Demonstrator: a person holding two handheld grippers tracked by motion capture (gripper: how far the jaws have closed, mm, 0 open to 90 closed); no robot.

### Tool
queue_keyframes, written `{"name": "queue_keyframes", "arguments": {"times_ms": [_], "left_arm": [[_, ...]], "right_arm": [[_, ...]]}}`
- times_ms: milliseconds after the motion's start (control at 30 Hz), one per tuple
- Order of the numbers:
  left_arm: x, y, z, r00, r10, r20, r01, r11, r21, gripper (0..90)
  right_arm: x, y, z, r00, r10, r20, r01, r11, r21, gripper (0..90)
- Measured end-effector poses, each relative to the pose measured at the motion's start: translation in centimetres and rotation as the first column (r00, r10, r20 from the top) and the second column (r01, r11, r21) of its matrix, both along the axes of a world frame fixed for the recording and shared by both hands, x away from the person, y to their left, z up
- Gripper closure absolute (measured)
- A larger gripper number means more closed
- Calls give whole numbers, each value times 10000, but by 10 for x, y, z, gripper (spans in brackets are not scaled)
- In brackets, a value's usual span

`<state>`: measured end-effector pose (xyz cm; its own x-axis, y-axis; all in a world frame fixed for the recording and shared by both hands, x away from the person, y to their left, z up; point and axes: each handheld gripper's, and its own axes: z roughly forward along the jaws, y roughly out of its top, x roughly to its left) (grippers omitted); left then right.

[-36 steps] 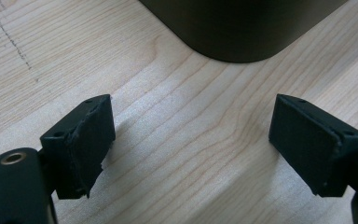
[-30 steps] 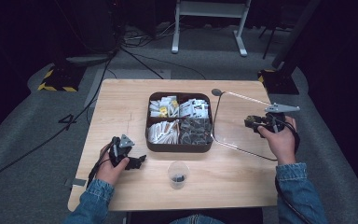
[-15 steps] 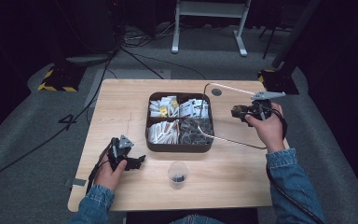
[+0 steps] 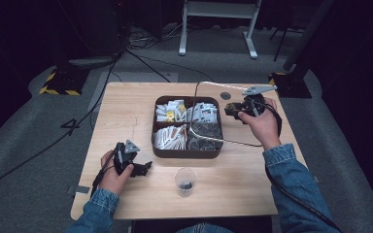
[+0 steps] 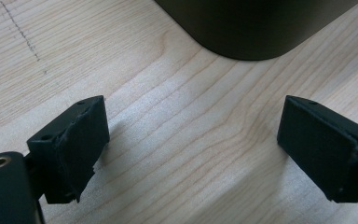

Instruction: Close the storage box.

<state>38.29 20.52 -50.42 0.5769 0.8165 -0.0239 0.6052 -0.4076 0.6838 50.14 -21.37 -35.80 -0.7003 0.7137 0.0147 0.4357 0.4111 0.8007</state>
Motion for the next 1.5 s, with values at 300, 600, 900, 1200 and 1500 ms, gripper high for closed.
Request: {"name": "queue_keyframes", "arguments": {"times_ms": [300,600,900,1200,1500], "left_arm": [[-2,1,0,10000,6,-54,-6,10000,44,95],[-6,2,0,9997,234,-3,-234,9997,-5,94],[-8,3,0,9994,331,-35,-331,9995,5,93],[-10,4,0,9995,306,-33,-306,9995,-49,89],[-13,5,0,9996,262,-68,-262,9996,-65,88]], "right_arm": [[11,30,-1,9992,357,-202,-354,9993,150,589],[20,54,-2,9972,677,-331,-676,9977,25,589],[24,77,-4,9934,1075,-387,-1075,9942,25,589],[29,95,-7,9912,1243,-461,-1247,9922,-45,589],[33,109,-13,9899,1300,-573,-1310,9913,-133,589]]}}
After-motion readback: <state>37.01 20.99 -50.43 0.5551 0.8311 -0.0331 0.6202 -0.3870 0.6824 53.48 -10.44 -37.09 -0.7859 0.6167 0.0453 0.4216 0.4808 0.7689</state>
